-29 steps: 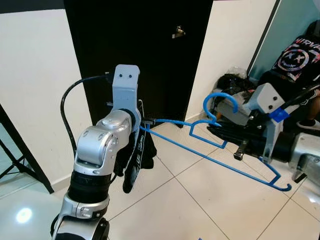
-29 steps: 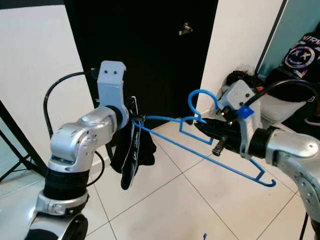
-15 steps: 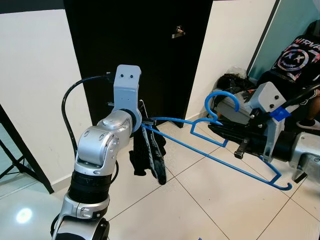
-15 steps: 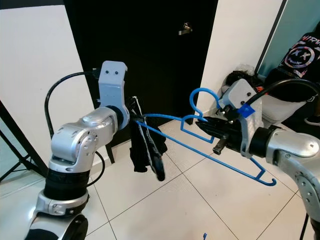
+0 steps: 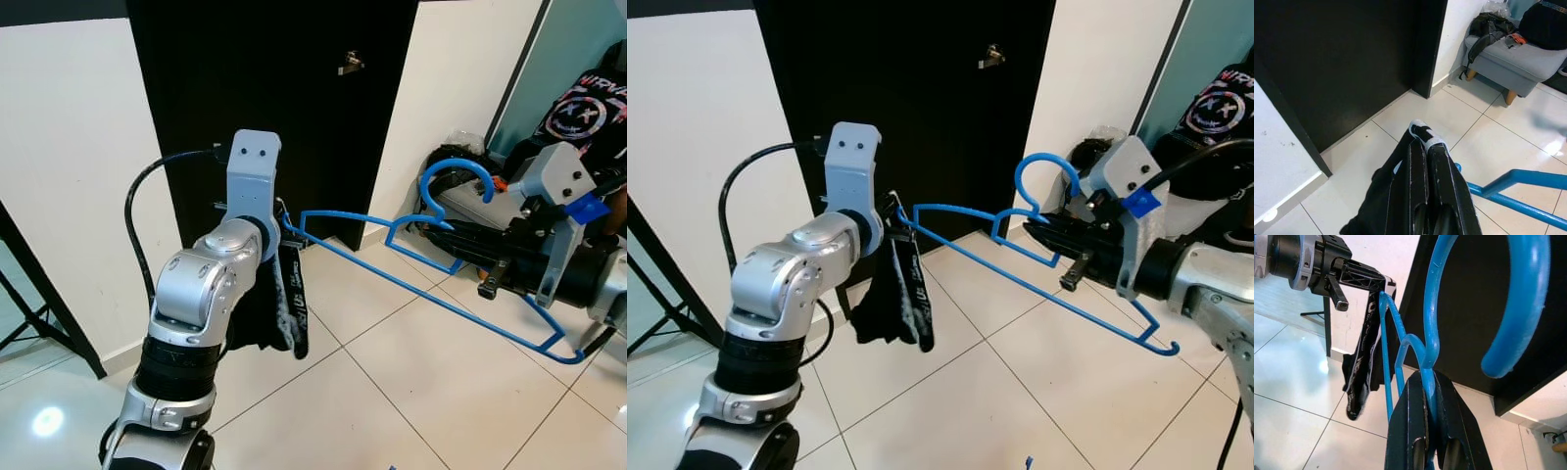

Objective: Hang hanger

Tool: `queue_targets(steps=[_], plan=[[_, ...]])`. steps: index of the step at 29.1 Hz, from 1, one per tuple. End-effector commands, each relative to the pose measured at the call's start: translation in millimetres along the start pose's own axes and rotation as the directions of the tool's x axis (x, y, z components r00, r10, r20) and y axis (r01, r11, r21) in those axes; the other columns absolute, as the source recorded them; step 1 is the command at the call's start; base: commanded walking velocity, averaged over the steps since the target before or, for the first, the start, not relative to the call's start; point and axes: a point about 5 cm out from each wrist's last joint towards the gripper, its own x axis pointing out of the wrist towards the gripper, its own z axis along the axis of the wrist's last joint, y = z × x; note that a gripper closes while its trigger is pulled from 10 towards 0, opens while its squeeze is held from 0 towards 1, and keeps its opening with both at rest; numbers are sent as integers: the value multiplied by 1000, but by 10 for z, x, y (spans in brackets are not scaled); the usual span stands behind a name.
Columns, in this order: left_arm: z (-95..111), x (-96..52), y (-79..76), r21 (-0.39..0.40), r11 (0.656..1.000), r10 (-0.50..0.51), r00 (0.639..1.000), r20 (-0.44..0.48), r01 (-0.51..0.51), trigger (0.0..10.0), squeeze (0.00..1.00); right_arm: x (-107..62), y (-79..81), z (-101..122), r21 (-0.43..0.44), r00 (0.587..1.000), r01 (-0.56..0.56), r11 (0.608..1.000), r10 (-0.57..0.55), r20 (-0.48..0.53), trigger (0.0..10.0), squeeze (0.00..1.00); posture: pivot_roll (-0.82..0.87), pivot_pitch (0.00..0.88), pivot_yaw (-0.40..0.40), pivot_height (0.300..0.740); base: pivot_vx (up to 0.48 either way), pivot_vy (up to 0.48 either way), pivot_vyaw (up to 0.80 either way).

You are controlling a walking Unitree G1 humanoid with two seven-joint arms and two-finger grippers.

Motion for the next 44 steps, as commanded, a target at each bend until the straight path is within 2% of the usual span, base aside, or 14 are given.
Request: queue_targets(steps=[1, 12, 13, 23, 29, 31, 34, 35, 36, 37, 38, 40, 43, 44], plan=[[2, -25, -8, 4, 1000, 3, 1000, 10, -3, 10000, 0, 6, -11, -6, -3, 1000, 2, 1000, -2, -1, 10000, 0, -27, 1, -35, 740, 0, 0, 0], [54, -36, -61, -47, 998, -30, 999, 17, 31, 10000, 0, 94, -11, -91, 4, 998, 23, 1000, -23, -53, 10000, 0, -23, 0, -39, 740, 0, 0, 0], [102, -48, -133, -85, 994, -71, 997, 33, 74, 10000, 0, 159, -44, -130, 13, 995, 67, 998, -65, -75, 10000, 0, -23, 0, -40, 740, 0, 0, 0], [192, -91, -331, -145, 970, -190, 980, 65, 197, 10000, 0, 313, -84, -152, 18, 989, 126, 992, -124, -80, 10000, 0, -17, 3, -44, 740, 0, 0, 0], [262, -95, -532, -160, 936, -301, 949, 97, 313, 10000, 0, 424, -103, -121, 38, 988, 150, 988, -148, -44, 10000, 0, -18, 5, -44, 740, 0, 0, 0], [308, -123, -683, -142, 907, -380, 915, 133, 397, 10000, 0, 489, -136, -101, 58, 984, 181, 982, -180, -16, 10000, 0, -19, 3, -42, 740, 0, 0, 0], [322, -137, -735, -134, 895, -407, 902, 143, 426, 10000, 0, 516, -152, -93, 65, 981, 195, 979, -195, -6, 10000, 0, -19, 4, -41, 740, 0, 0, 0], [332, -159, -787, -109, 881, -443, 883, 156, 461, 10000, 0, 538, -181, -89, 79, 975, 219, 973, -220, 3, 10000, 0, -20, 4, -40, 740, 0, 0, 0], [332, -159, -787, -109, 881, -443, 883, 156, 461, 10000, 0, 538, -181, -89, 79, 975, 219, 973, -220, 3, 10000, 0, -20, 4, -40, 740, 0, 0, 0], [332, -194, -825, -79, 861, -485, 858, 168, 503, 10000, 0, 548, -228, -81, 97, 966, 254, 962, -257, 17, 10000, 0, -20, 4, -39, 740, 0, 0, 0], [305, -233, -831, -19, 847, -521, 836, 171, 531, 10000, 0, 544, -281, -71, 126, 956, 284, 950, -291, 33, 10000, 0, -18, 5, -37, 740, 0, 0, 0], [181, -277, -758, 124, 833, -552, 823, 134, 539, 10000, 0, 528, -358, -50, 178, 940, 320, 931, -335, 65, 10000, 0, -16, 6, -35, 740, 0, 0, 0], [-31, -230, -503, 317, 837, -488, 871, 66, 445, 10000, 0, 517, -364, -5, 231, 942, 281, 932, -313, 119, 10000, 0, -10, 9, -36, 740, 0, 0, 0], [-31, -230, -503, 317, 837, -488, 871, 66, 445, 10000, 0, 517, -364, -5, 231, 942, 281, 932, -313, 119, 10000, 0, -10, 9, -36, 740, 0, 0, 0]])
